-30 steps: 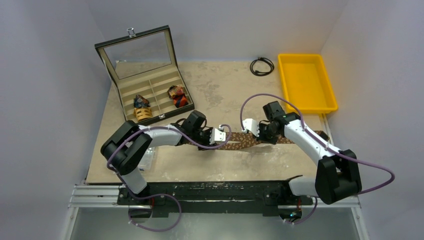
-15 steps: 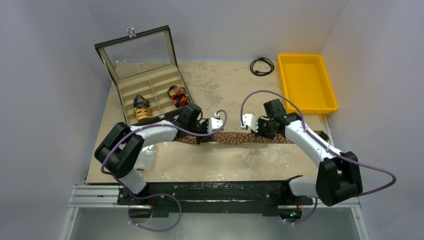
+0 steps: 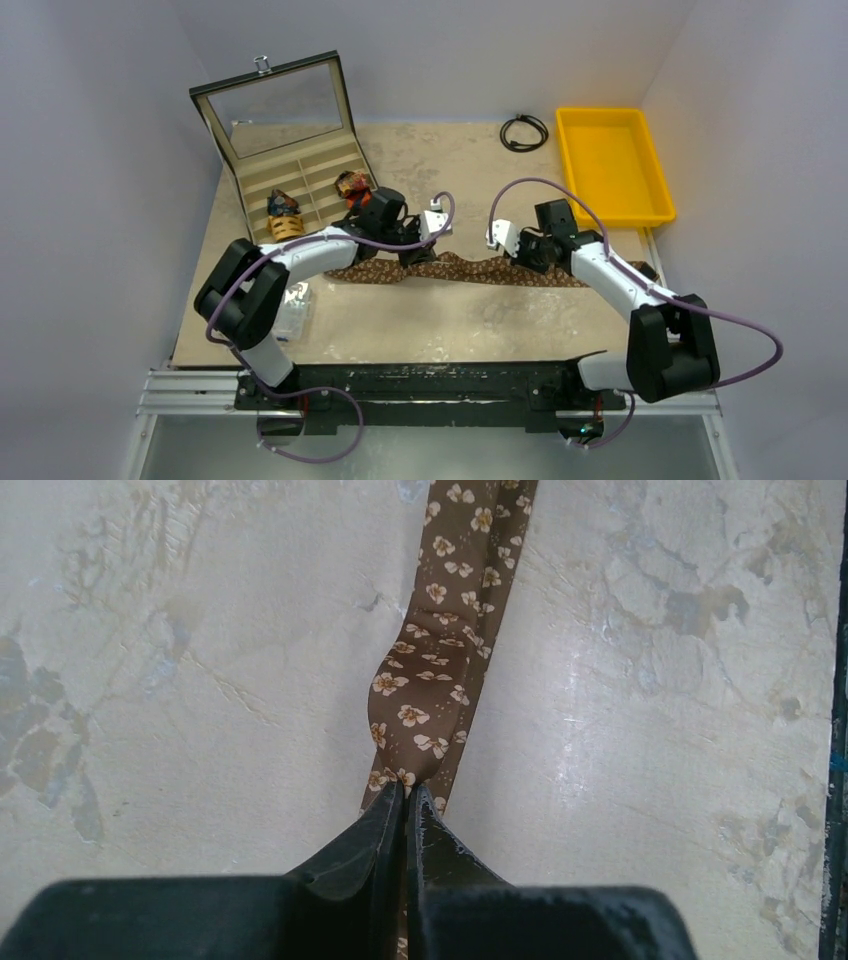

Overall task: Roll the ties
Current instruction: Flatten out the tie at the center of the board.

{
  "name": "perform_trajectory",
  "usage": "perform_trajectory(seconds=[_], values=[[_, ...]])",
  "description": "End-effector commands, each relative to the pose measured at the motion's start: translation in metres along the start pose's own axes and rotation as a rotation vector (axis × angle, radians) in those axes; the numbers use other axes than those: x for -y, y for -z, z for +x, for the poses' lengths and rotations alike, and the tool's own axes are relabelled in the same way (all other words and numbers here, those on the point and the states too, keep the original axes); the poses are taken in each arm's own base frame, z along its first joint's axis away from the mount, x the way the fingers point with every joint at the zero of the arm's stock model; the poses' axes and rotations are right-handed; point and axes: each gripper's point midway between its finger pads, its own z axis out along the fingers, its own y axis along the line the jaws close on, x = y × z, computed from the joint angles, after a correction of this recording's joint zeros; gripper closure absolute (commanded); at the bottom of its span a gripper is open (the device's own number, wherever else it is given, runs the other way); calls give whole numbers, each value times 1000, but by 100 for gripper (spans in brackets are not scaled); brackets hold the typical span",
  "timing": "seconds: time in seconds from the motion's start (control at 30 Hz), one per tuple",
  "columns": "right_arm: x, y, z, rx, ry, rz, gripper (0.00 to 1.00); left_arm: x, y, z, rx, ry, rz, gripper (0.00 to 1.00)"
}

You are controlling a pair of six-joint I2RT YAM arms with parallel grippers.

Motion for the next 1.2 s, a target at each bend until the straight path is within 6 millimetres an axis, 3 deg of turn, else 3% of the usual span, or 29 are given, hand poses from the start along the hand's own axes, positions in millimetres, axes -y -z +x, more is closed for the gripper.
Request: perform_trajectory(seconds=[0.0,0.53,1.17], values=[[4,-5,2,48,-10,13,100,-11,-8,-1,-6,-5,-10,100],[-15,-13,34,2,-61,-40,100,-11,-18,2,-27,-9,27,100],[-9,-12,63,-75,-24,-12,100,-7,-27,6,-55,-12,44,100]])
